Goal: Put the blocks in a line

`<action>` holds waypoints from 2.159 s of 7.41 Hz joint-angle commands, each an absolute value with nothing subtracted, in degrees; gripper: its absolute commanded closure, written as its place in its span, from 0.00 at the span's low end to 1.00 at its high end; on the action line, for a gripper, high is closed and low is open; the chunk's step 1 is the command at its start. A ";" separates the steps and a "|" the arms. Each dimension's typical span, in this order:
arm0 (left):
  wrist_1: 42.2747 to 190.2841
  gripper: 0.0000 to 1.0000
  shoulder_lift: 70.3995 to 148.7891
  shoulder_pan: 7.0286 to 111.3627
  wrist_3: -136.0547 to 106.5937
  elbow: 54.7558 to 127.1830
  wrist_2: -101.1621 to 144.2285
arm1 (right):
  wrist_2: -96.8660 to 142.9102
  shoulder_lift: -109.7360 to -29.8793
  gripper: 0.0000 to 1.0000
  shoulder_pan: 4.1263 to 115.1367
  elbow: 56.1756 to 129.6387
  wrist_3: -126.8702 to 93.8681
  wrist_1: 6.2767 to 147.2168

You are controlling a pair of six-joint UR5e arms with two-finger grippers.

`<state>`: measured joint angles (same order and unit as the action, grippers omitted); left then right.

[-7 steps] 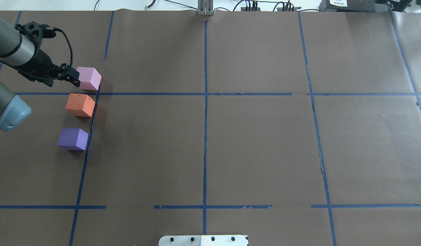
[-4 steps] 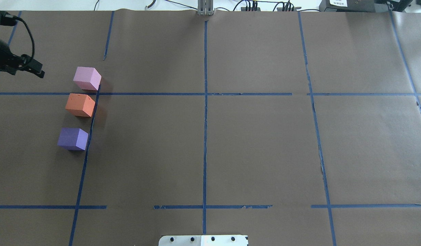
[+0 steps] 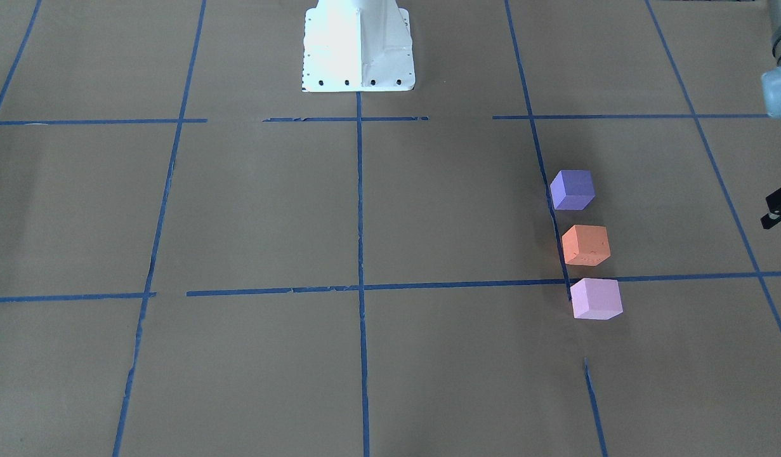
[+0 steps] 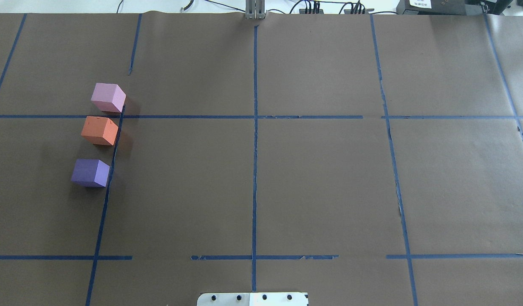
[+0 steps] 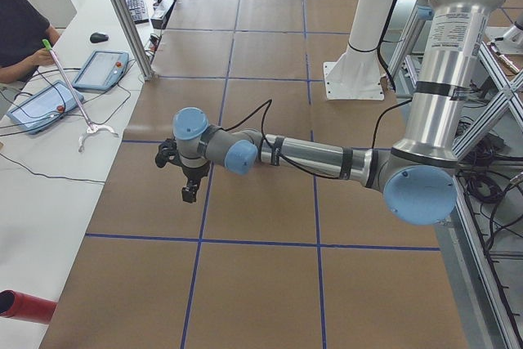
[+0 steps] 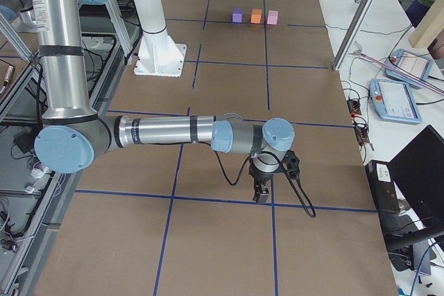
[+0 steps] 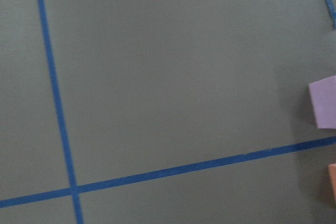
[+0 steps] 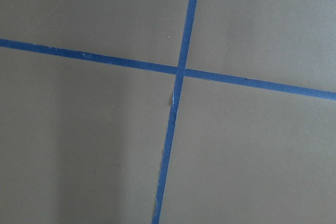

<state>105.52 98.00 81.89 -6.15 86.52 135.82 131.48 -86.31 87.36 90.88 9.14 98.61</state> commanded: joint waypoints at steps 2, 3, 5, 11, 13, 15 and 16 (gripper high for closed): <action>112.91 0.00 97.30 86.21 -2.48 80.87 143.78 | 131.48 -86.31 0.00 87.36 90.88 9.14 98.61; 112.85 0.00 97.21 86.48 -2.46 80.69 143.44 | 131.48 -86.31 0.00 87.36 90.88 9.14 98.61; 109.89 0.00 96.33 88.14 -2.73 81.73 139.34 | 131.48 -86.31 0.00 87.36 90.88 9.14 98.61; 100.02 0.00 93.43 89.47 -2.55 88.15 136.59 | 131.48 -86.31 0.00 87.36 90.88 9.14 98.61; 100.02 0.00 93.34 89.47 -2.64 88.15 134.91 | 131.48 -86.31 0.00 87.36 90.88 9.14 98.61; 100.11 0.00 93.34 89.47 -2.99 87.71 135.00 | 131.48 -86.31 0.00 87.36 90.88 9.14 98.61; 100.19 0.00 93.43 89.47 -3.08 87.80 134.83 | 131.48 -86.31 0.00 87.36 90.88 9.14 98.61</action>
<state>100.12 93.39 89.47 -2.92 87.79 134.98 131.48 -86.31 87.36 90.88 9.14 98.61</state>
